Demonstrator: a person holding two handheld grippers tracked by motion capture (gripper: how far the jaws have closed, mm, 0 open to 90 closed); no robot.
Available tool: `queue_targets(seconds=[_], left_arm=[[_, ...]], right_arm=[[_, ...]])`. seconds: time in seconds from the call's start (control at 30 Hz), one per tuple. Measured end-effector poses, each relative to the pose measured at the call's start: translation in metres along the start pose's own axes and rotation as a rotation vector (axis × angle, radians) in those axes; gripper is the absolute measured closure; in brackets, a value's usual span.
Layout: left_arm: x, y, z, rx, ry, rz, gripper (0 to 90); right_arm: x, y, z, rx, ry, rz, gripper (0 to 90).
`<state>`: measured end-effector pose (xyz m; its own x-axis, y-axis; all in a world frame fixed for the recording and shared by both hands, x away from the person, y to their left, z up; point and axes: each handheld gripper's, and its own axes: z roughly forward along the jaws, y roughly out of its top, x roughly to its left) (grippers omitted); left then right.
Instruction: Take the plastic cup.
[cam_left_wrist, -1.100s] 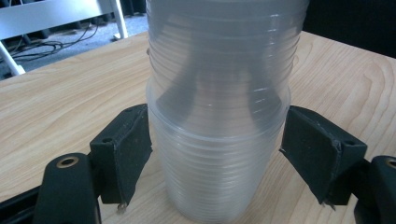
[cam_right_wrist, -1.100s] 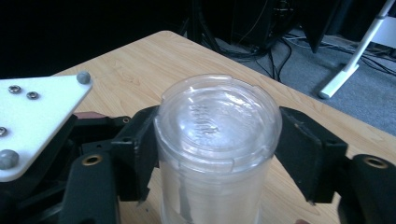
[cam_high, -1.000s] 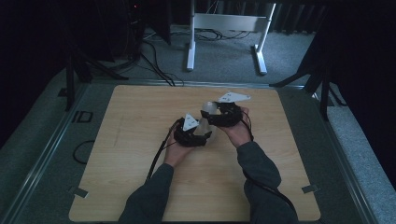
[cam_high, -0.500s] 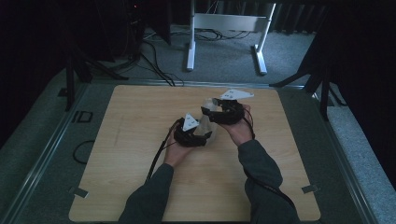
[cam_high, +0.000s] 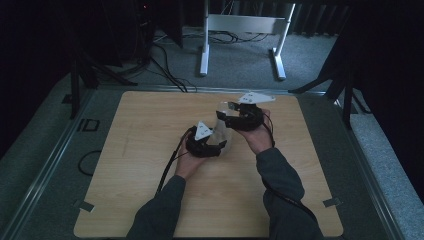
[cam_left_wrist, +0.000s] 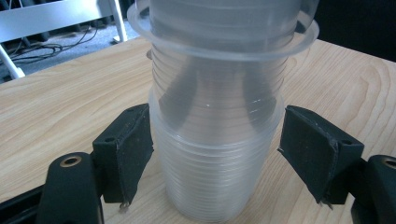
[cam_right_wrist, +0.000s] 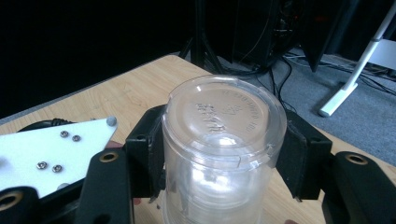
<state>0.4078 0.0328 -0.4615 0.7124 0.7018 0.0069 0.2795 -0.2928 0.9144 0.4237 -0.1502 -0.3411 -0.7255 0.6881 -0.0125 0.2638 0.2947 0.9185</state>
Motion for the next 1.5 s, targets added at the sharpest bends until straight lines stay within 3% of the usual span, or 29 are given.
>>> queue_targets(seconds=[0.23, 0.57, 0.97, 1.17, 1.5], left_arm=[[0.000, -0.001, 0.000, 0.005, -0.002, -0.004, 25.3], [-0.001, -0.001, 0.000, 0.007, 0.002, -0.004, 25.6], [0.000, -0.002, -0.001, 0.004, 0.001, -0.009, 26.0], [0.000, -0.004, -0.002, 0.002, -0.002, -0.014, 25.7], [0.000, -0.003, -0.010, -0.003, -0.002, -0.016, 22.7]], right_arm=[[-0.001, 0.005, -0.005, -0.012, 0.016, 0.020, 40.7], [-0.001, 0.017, -0.018, -0.033, 0.018, 0.002, 40.8], [-0.008, 0.027, -0.034, -0.068, 0.014, 0.019, 40.9], [-0.014, 0.027, -0.042, -0.073, 0.004, 0.030, 40.9], [-0.026, 0.020, -0.069, -0.065, -0.041, 0.043, 40.9]])
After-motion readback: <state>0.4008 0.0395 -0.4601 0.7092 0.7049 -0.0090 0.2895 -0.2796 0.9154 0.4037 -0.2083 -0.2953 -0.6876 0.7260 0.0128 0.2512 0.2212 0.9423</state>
